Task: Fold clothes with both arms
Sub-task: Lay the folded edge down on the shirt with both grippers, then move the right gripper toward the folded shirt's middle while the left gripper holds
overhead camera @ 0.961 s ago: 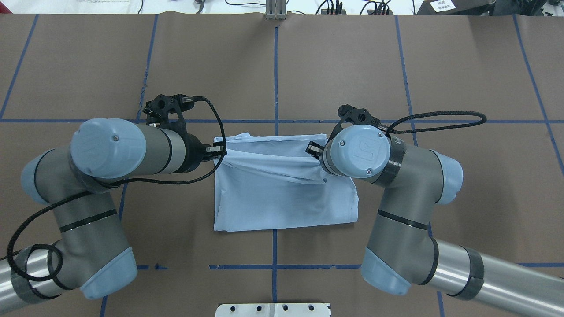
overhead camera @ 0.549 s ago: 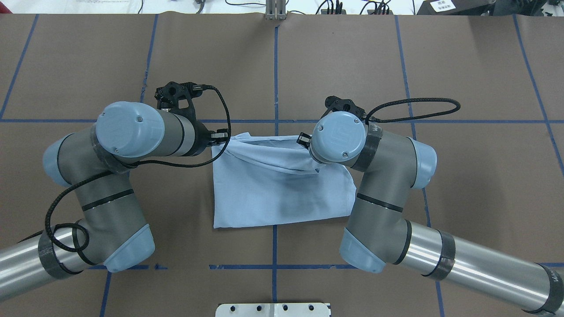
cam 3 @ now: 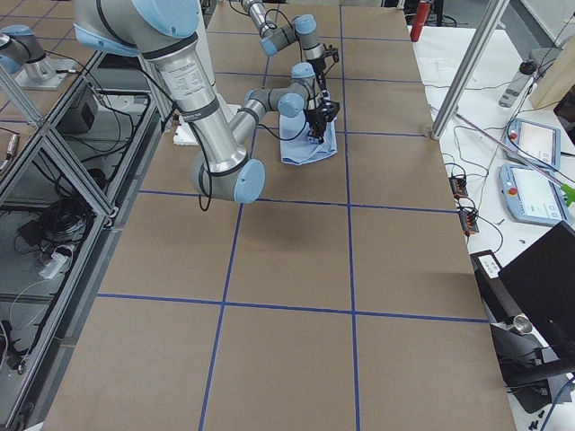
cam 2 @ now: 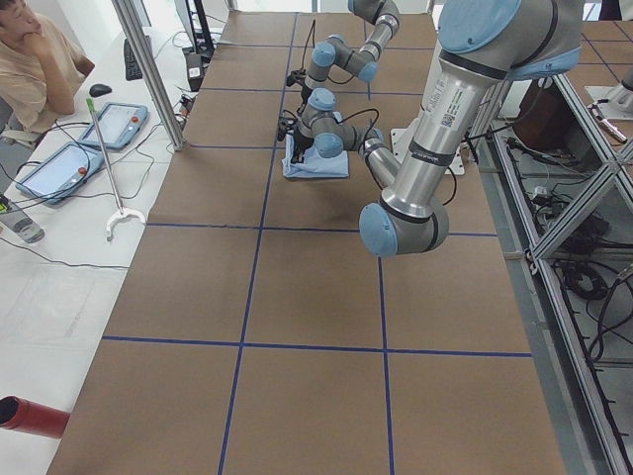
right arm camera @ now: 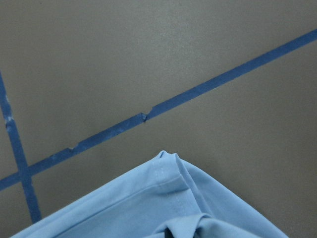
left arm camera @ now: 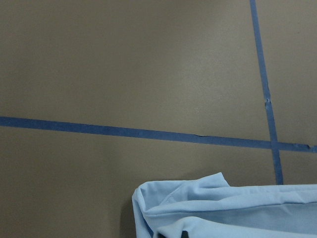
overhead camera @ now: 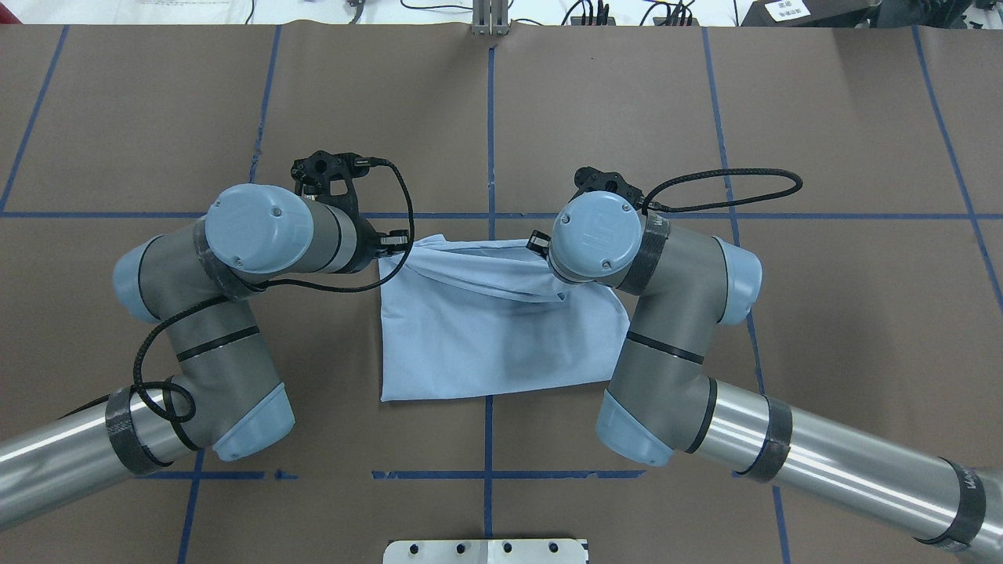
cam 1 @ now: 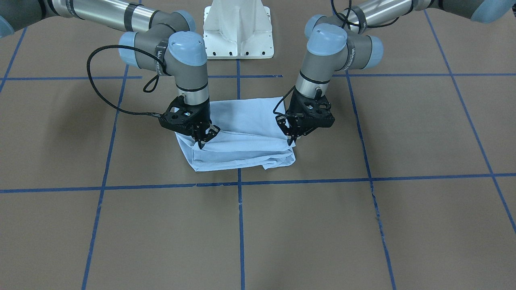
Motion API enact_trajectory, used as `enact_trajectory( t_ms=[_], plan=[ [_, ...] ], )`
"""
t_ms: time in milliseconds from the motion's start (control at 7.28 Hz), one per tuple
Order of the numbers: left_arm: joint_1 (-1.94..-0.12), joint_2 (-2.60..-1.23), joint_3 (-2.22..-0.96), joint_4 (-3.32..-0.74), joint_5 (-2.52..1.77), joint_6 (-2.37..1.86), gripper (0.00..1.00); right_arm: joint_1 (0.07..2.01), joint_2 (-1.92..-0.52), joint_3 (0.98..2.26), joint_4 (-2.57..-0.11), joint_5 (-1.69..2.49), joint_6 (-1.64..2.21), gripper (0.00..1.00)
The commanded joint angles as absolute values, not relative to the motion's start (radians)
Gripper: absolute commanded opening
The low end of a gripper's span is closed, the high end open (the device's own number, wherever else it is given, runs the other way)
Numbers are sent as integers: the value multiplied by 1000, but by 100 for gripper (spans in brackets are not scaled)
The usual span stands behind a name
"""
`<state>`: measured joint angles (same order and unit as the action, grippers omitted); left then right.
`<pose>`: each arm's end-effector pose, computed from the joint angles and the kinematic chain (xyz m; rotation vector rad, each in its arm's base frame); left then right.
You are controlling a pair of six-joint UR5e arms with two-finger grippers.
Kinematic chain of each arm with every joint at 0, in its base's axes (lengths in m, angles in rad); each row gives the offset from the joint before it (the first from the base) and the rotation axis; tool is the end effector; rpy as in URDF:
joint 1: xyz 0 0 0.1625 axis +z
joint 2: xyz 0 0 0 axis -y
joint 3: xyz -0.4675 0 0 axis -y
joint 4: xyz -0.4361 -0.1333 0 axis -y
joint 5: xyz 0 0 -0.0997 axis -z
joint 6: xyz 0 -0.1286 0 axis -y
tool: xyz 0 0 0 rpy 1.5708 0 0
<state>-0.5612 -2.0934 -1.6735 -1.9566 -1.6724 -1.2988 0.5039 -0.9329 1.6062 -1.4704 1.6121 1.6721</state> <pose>0.5695 -0.5000 0.2958 0.3246 0.9633 -0.2126 -0.6216 -0.4889 0.2884 0.1179 -0.7765 0.5583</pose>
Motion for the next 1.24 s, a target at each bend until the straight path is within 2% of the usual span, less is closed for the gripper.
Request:
enact_trajectory(
  t_ms=[0, 137, 275, 686, 1098],
  plan=[
    [-561, -2100, -1664, -1967, -1675, -1296, 0, 508, -933, 1592, -1459, 1612, 1657, 0],
    [-561, -2099, -1664, -1967, -1675, -1293, 99, 509, -934, 1580, -1460, 1609, 1616, 94],
    [-568, -2098, -1673, -1967, -1683, -1258, 100, 515, -922, 1572, -1456, 1609, 1544, 100],
    [-643, -2089, -1677, -2002, -1839, -1170, 100, 517, -897, 1626, -1462, 1659, 1458, 100],
    [-643, -2089, -1675, -2005, -1839, -1172, 100, 401, -913, 1634, -1468, 1570, 1346, 100]
  ],
)
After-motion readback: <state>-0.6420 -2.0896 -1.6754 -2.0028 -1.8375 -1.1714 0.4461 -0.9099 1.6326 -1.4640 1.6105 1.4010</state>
